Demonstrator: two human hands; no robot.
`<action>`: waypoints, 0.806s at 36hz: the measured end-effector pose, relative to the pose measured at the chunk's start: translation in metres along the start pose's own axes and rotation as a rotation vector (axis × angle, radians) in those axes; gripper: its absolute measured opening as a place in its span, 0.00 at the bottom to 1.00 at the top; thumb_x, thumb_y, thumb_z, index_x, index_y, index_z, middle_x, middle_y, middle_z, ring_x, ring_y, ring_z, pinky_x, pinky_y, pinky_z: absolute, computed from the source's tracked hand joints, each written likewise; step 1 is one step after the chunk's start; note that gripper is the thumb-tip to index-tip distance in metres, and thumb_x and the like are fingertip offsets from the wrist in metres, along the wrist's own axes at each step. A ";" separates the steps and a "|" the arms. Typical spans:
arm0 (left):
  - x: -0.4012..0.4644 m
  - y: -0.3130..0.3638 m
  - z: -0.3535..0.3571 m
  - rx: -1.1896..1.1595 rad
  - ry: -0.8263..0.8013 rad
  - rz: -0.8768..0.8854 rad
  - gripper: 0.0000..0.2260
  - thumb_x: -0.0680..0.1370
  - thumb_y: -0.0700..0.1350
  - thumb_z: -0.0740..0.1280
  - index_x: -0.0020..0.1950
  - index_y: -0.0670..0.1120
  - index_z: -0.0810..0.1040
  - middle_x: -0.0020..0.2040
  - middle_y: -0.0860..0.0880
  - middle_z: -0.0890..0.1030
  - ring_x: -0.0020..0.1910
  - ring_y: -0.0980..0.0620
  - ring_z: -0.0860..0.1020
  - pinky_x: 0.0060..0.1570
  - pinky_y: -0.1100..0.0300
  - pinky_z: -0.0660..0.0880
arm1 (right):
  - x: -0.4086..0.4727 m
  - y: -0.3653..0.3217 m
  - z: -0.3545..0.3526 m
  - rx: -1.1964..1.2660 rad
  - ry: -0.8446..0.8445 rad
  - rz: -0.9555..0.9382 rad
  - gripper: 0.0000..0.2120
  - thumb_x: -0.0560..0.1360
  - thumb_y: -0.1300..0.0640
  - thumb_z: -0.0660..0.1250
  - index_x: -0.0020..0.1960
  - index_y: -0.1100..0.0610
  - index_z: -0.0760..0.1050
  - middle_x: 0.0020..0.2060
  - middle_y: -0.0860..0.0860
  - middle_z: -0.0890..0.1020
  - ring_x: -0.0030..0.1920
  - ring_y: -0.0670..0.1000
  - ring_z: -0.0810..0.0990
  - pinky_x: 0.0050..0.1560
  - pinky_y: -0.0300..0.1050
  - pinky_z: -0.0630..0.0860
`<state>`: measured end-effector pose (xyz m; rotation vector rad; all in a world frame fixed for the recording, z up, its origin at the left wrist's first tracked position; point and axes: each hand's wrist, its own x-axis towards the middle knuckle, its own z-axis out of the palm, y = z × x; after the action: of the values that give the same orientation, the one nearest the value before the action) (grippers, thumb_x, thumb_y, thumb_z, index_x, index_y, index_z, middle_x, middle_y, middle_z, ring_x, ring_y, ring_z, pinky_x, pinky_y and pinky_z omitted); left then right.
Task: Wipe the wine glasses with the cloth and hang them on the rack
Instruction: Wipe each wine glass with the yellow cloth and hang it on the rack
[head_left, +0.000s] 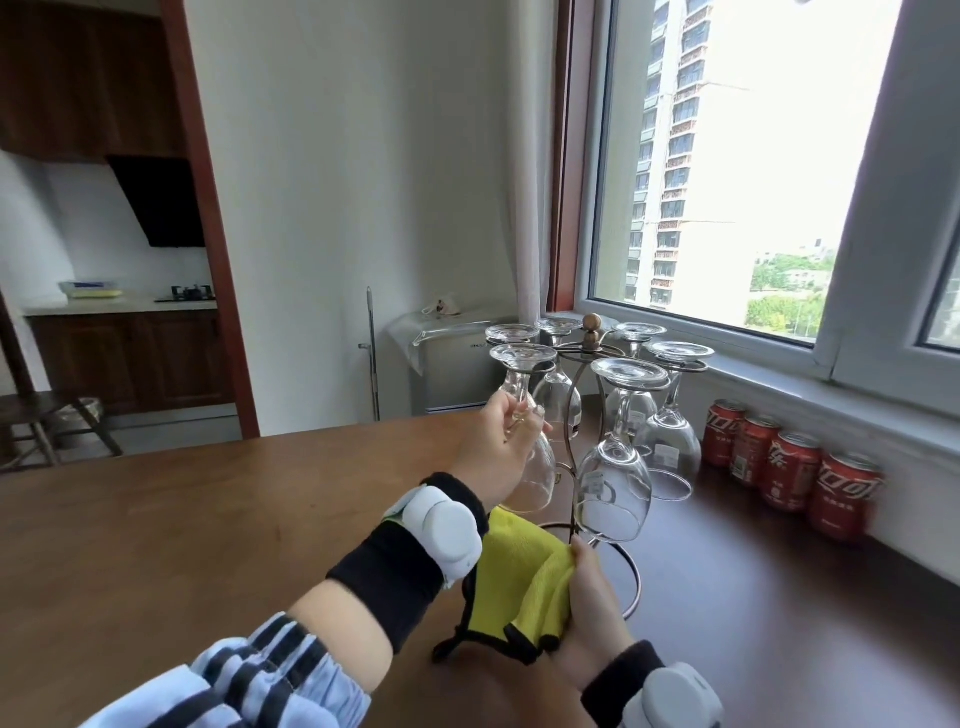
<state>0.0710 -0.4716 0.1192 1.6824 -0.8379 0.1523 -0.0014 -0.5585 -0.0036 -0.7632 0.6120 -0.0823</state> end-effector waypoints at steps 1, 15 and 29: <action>-0.001 0.000 0.001 -0.016 -0.001 -0.002 0.07 0.81 0.47 0.62 0.47 0.44 0.71 0.42 0.42 0.82 0.32 0.55 0.73 0.44 0.49 0.77 | -0.002 -0.001 0.001 0.001 0.010 -0.013 0.29 0.78 0.36 0.57 0.63 0.59 0.75 0.51 0.65 0.83 0.49 0.64 0.83 0.38 0.57 0.80; 0.006 -0.007 0.008 0.092 -0.003 -0.053 0.14 0.70 0.64 0.64 0.42 0.54 0.70 0.41 0.53 0.73 0.41 0.47 0.72 0.51 0.45 0.76 | 0.004 -0.017 -0.020 0.000 0.164 -0.232 0.16 0.82 0.45 0.57 0.54 0.57 0.76 0.48 0.62 0.82 0.46 0.62 0.81 0.51 0.61 0.79; 0.003 -0.001 -0.015 -0.102 0.112 0.014 0.36 0.61 0.65 0.72 0.63 0.54 0.64 0.58 0.50 0.71 0.56 0.51 0.74 0.59 0.52 0.74 | 0.029 -0.046 -0.019 -0.355 0.133 -0.496 0.07 0.68 0.63 0.78 0.41 0.57 0.81 0.39 0.56 0.83 0.45 0.58 0.81 0.56 0.60 0.78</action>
<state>0.0786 -0.4596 0.1244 1.5579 -0.7612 0.2079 0.0186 -0.6122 0.0027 -1.2509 0.5574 -0.4931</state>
